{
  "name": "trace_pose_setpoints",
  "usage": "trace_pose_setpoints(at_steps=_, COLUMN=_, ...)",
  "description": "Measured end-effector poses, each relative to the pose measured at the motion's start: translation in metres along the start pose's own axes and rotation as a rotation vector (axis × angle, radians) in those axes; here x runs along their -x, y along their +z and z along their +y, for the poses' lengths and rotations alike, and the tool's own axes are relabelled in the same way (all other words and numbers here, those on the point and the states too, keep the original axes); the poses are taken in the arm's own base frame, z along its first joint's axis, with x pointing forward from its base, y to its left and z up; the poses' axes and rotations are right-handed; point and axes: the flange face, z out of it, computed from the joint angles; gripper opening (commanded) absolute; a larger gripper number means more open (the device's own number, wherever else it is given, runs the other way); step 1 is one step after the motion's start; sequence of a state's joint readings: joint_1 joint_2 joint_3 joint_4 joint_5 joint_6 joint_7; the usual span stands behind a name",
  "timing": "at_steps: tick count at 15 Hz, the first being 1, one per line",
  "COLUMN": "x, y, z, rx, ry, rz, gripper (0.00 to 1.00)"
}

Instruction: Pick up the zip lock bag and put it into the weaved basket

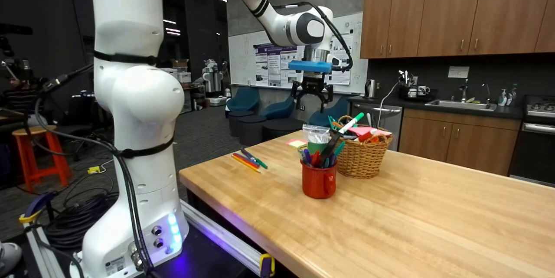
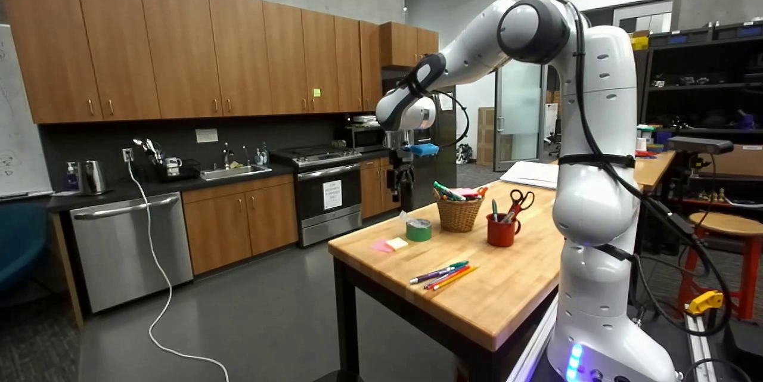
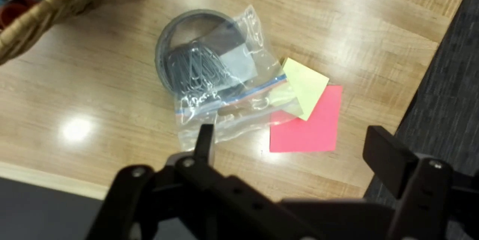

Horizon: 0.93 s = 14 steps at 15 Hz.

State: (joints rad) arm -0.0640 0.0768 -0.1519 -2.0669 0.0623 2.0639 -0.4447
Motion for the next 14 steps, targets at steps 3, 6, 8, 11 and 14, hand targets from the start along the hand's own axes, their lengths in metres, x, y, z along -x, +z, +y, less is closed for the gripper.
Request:
trace_pose_setpoints(at_steps=3, x=0.002, y=0.004, z=0.003, rx=0.003, ry=0.073, rz=-0.005, gripper=1.00)
trace_pose_setpoints(at_steps=6, x=0.001, y=0.012, z=-0.001, rx=0.018, ry=0.124, rz=-0.020, gripper=1.00)
trace_pose_setpoints(at_steps=8, x=-0.003, y=0.020, z=-0.005, rx=0.032, ry=0.148, rz=-0.034, gripper=1.00)
trace_pose_setpoints(at_steps=11, x=-0.008, y=0.033, z=-0.008, rx=0.056, ry=0.176, rz=-0.053, gripper=1.00)
trace_pose_setpoints(at_steps=14, x=-0.012, y=0.045, z=-0.008, rx=0.098, ry=0.204, rz=-0.073, gripper=1.00)
